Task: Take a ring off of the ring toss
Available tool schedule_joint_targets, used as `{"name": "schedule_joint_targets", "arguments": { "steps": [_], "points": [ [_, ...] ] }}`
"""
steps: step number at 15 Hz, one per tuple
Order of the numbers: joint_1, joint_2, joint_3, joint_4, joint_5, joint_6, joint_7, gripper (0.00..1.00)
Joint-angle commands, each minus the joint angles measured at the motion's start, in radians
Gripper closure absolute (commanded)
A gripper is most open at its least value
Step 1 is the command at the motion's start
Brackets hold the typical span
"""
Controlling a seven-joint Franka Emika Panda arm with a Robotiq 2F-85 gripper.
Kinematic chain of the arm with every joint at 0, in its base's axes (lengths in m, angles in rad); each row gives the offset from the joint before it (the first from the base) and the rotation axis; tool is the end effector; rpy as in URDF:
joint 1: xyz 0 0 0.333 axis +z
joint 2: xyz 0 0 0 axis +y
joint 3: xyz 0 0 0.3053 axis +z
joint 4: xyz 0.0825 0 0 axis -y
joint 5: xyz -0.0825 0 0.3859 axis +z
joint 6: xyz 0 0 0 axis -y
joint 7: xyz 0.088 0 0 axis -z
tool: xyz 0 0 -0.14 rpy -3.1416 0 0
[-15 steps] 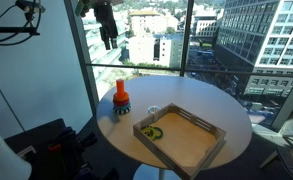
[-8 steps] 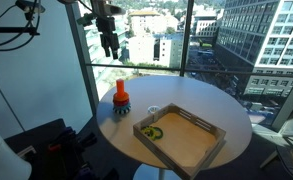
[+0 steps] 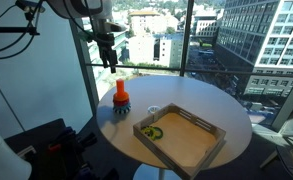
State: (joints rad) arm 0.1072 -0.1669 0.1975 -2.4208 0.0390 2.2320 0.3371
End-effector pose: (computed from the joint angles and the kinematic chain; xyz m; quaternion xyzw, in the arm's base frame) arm 0.4452 0.1407 0.3248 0.9995 -0.0299 -0.0114 0.0049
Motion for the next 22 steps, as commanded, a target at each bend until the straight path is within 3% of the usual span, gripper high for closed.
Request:
{"name": "schedule_joint_targets", "arguments": {
  "steps": [1, 7, 15, 22],
  "points": [
    [0.006, 0.025, -0.008, -0.047, -0.006, 0.084, 0.004, 0.0],
    [0.011, 0.085, -0.011, -0.112, 0.0, 0.234, 0.003, 0.0],
    [0.013, 0.094, -0.013, -0.106, -0.001, 0.216, 0.0, 0.0],
    [0.014, 0.168, -0.021, -0.111, 0.027, 0.295, -0.01, 0.0]
  ]
}}
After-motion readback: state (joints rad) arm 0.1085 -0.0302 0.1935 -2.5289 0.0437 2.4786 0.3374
